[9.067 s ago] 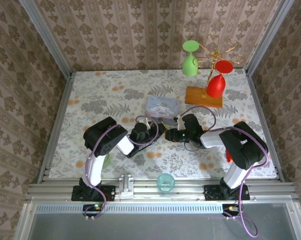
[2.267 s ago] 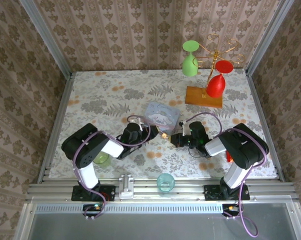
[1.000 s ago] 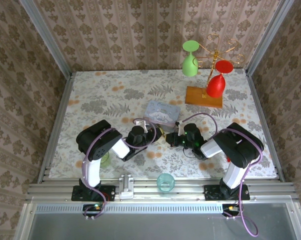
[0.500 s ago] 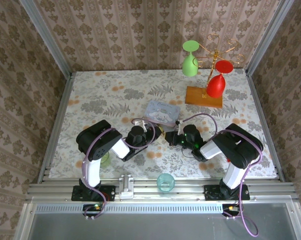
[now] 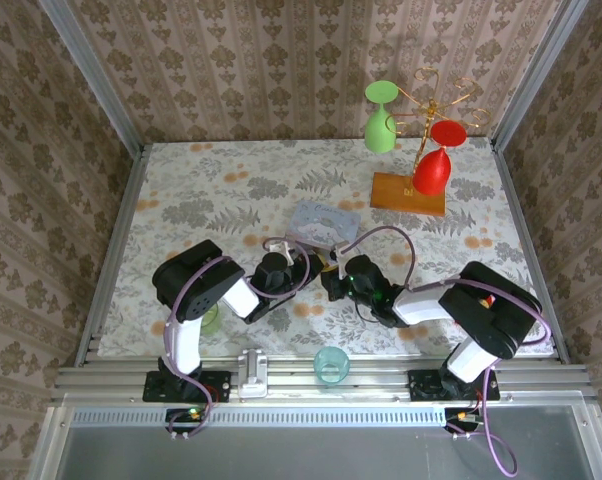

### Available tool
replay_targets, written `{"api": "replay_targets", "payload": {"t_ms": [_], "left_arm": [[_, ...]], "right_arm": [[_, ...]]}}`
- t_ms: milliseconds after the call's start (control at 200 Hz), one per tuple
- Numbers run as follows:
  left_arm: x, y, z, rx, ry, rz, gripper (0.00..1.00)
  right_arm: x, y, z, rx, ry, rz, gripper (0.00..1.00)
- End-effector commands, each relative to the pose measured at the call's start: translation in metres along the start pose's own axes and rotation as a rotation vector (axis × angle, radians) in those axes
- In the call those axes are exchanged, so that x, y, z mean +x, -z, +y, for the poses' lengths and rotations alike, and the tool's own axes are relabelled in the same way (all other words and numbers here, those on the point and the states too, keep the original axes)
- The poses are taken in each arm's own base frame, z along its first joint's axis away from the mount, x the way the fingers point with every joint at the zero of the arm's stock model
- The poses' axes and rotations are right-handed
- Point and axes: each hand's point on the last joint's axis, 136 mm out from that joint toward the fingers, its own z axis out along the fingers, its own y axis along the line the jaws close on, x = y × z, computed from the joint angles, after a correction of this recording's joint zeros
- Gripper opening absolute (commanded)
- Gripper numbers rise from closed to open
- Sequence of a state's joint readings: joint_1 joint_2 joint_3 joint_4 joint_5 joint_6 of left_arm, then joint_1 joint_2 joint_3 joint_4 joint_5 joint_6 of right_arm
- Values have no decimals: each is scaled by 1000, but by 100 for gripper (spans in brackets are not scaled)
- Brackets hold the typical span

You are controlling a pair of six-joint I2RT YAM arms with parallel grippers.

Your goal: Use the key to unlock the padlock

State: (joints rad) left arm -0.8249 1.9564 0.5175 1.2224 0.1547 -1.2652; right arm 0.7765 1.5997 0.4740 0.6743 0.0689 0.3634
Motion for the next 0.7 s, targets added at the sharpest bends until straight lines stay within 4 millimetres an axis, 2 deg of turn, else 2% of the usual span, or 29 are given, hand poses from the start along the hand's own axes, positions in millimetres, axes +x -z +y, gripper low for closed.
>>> {"api": "replay_targets", "payload": {"t_ms": [0, 65, 170, 290, 315, 410, 515, 525, 600, 695], "left_arm": [[6, 1, -16, 66, 6, 33, 0], [3, 2, -15, 64, 4, 27, 0], [-1, 3, -17, 63, -4, 18, 0], [-4, 4, -22, 63, -22, 17, 0], [-4, 4, -23, 63, -26, 17, 0], [-4, 5, -25, 67, -26, 20, 0], [-5, 7, -29, 82, -19, 19, 0], [-5, 7, -30, 83, -19, 18, 0], [-5, 8, -32, 86, -23, 18, 0], [-7, 11, -35, 88, -26, 16, 0]], "right_arm": [[-19, 5, 3, 33, 99, -22, 14], [-19, 8, 3, 27, 106, -5, 20], [-16, 19, 3, 21, 108, 12, 38], [-7, 32, -9, 63, 110, 39, 44], [-13, 37, -10, 74, 113, 21, 44], [-10, 40, -18, 117, 156, 64, 44], [-6, 35, -18, 121, 219, 102, 40], [0, 31, -20, 126, 226, 124, 40], [8, 24, -21, 128, 249, 152, 36], [12, 17, -21, 129, 274, 167, 36]]}}
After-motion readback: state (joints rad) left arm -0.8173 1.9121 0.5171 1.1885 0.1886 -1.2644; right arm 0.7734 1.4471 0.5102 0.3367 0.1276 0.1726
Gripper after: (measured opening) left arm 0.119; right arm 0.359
